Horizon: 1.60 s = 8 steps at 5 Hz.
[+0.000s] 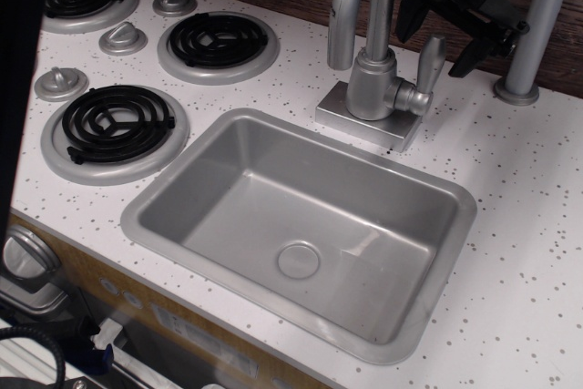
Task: Lever vertical to front
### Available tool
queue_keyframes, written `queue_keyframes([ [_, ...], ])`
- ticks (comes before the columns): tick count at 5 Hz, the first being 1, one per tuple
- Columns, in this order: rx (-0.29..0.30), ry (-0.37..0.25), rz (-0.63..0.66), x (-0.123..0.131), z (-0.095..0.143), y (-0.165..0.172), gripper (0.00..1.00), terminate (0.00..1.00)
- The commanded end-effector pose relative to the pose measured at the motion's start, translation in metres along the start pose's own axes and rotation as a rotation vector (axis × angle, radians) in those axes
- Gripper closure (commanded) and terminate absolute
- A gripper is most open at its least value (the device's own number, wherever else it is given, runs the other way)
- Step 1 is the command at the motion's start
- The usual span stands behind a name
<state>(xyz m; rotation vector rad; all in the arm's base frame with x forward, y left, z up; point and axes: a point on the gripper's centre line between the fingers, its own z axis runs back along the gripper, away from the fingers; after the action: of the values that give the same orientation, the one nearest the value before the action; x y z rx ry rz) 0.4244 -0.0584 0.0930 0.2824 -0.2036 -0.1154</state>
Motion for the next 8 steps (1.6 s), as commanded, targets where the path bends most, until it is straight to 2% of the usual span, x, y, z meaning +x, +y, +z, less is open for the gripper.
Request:
queue_keyframes([
  [1,-0.009,-0.056,0.027,0.013,0.015,0.008,1.0,0.0],
  [2,-0.016,-0.052,0.033,0.011,0.014,0.006,1.0,0.0],
  [3,-0.035,-0.021,0.051,0.004,0.012,0.004,1.0,0.0],
  [4,-0.021,0.006,0.097,-0.017,0.016,-0.002,1.0,0.0],
  [5,-0.032,0.041,0.114,-0.033,0.012,-0.002,1.0,0.0],
  [6,-0.08,0.064,0.119,-0.043,-0.005,-0.003,1.0,0.0],
  [8,-0.157,0.103,0.099,-0.044,-0.032,-0.009,1.0,0.0],
])
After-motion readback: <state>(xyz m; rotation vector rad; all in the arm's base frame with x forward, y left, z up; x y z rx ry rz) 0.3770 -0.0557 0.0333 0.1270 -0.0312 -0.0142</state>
